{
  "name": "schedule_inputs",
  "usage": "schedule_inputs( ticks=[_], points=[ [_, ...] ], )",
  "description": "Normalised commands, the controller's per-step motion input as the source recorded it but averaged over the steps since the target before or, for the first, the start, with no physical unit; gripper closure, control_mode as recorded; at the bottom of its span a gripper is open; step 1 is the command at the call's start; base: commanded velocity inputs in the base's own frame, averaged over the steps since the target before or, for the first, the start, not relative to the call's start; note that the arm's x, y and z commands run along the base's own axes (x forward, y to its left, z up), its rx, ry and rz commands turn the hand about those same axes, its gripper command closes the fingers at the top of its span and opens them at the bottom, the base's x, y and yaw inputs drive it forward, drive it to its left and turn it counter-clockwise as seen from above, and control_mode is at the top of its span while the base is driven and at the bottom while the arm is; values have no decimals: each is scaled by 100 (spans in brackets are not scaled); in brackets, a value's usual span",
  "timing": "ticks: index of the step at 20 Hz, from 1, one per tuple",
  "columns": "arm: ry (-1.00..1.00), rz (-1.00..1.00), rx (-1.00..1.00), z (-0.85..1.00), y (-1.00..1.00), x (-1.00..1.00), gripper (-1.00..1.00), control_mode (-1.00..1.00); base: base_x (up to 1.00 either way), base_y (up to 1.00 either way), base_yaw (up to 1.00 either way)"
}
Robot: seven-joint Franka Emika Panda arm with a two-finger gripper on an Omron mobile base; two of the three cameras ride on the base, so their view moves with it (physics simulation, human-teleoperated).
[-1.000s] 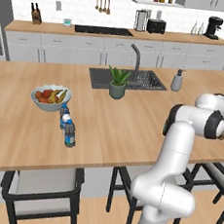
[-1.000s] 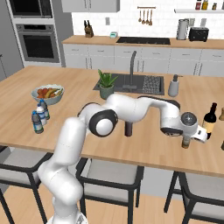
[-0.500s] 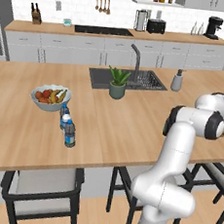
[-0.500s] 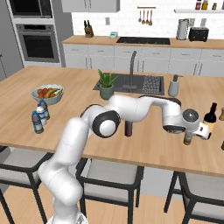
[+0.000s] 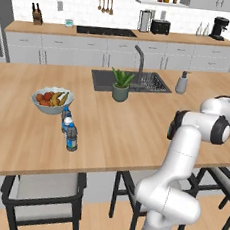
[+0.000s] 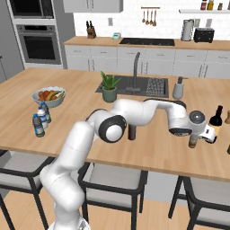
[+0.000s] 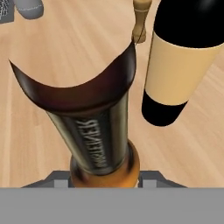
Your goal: Move the plastic bottles in the middle to the plastics group, and the glass bottles in the middle to the glass group.
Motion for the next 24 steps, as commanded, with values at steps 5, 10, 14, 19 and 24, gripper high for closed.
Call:
schedule_inputs(
  ticks=[5, 10, 14, 19, 24],
  points=[
    [0, 0, 0, -5, 0, 0, 100, -100, 0, 0, 0],
    [0, 0, 0, 0, 0, 0, -100, -100, 0, 0, 0],
    [0, 0, 0, 0, 0, 0, -100, -100, 0, 0, 0],
    [0, 0, 0, 0, 0, 0, -100, -100, 0, 0, 0],
    [0, 0, 0, 13, 0, -8, -100, -100, 0, 0, 0]
  ],
)
